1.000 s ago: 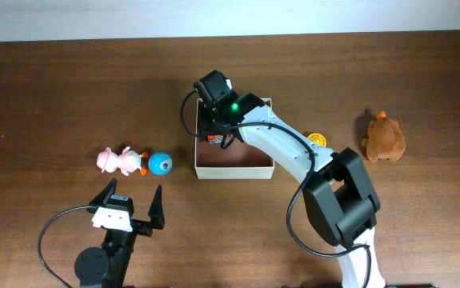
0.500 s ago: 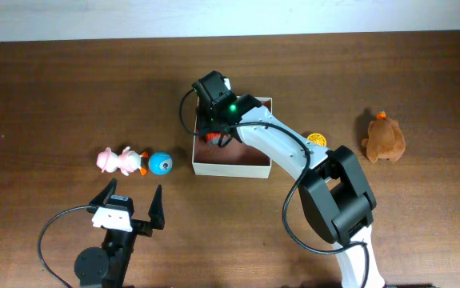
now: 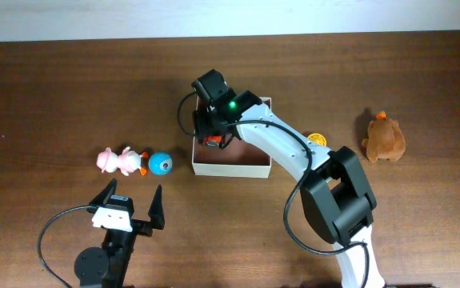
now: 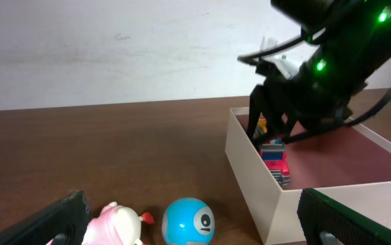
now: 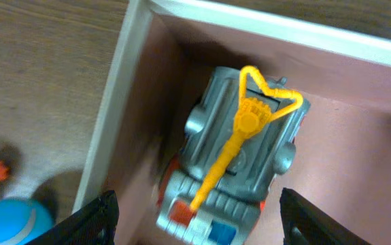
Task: Pack container
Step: 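Lift the red truck with the right gripper and carry it over the box, then lower the truck into the box and open the right gripper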
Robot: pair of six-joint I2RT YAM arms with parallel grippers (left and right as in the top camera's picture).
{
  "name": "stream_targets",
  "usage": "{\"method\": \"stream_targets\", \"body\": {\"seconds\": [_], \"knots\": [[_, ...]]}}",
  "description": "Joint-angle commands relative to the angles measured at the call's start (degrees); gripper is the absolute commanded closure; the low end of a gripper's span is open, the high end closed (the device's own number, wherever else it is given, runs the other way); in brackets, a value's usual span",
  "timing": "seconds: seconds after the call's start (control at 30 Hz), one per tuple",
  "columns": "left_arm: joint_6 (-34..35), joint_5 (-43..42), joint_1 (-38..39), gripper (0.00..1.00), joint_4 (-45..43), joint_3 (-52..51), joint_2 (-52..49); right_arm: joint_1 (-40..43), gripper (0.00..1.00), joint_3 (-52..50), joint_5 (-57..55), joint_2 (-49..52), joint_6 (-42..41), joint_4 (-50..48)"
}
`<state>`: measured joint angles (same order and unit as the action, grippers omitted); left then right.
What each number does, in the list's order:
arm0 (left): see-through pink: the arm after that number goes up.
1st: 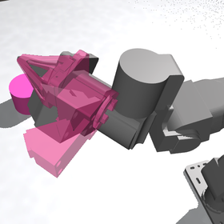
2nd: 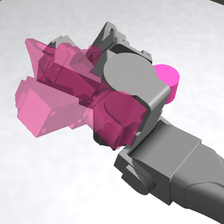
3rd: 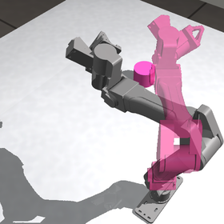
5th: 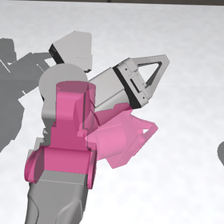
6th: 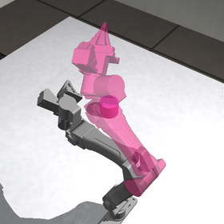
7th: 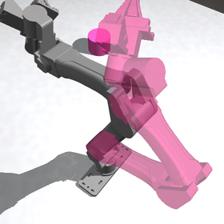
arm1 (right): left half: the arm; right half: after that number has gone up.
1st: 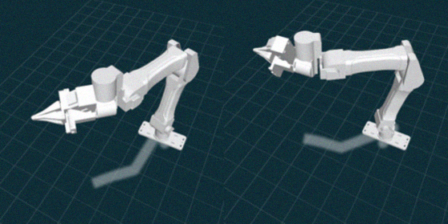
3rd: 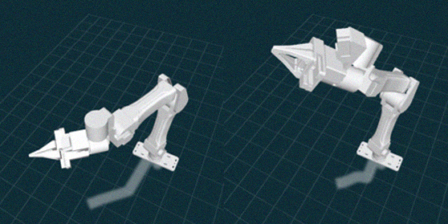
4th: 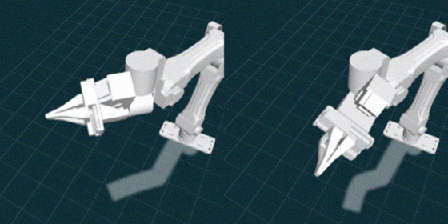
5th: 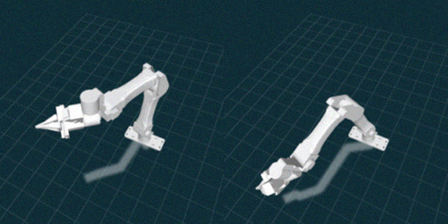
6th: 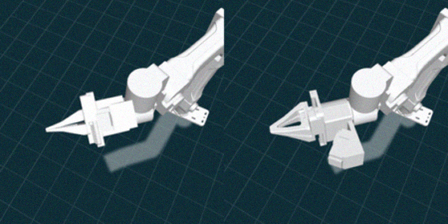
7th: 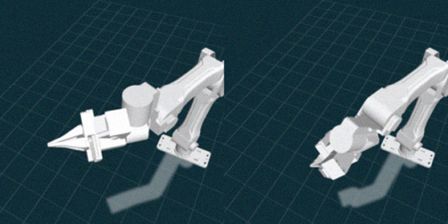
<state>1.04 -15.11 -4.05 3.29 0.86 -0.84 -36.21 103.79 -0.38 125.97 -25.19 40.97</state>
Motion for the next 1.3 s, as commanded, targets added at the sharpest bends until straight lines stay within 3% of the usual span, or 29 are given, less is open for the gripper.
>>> {"method": "stream_targets", "body": {"seconds": [0.0,0.1,0.27,0.6,1.27], "knots": [[-0.68,0.37,0.26,0.01,0.2,-0.33,0.5,-0.48,0.3,4.15,0.81,-6.62,2.86,2.27],[-0.68,0.37,0.26,0.0,0.2,-0.33,0.5,-0.42,0.35,5.01,0.35,-9.09,3.78,3.72],[-0.68,0.37,0.26,0.0,0.2,-0.33,0.5,0.11,0.59,4.94,-6.21,-10.34,3.69,8.5],[-0.68,0.37,0.26,0.01,0.2,-0.33,0.5,1.53,0.67,1.62,-6.4,-4.42,2.21,9.46],[-0.68,0.37,0.26,0.0,0.2,-0.33,0.5,3.72,0.71,1.49,-9.75,4.66,0.7,6.56]]}}
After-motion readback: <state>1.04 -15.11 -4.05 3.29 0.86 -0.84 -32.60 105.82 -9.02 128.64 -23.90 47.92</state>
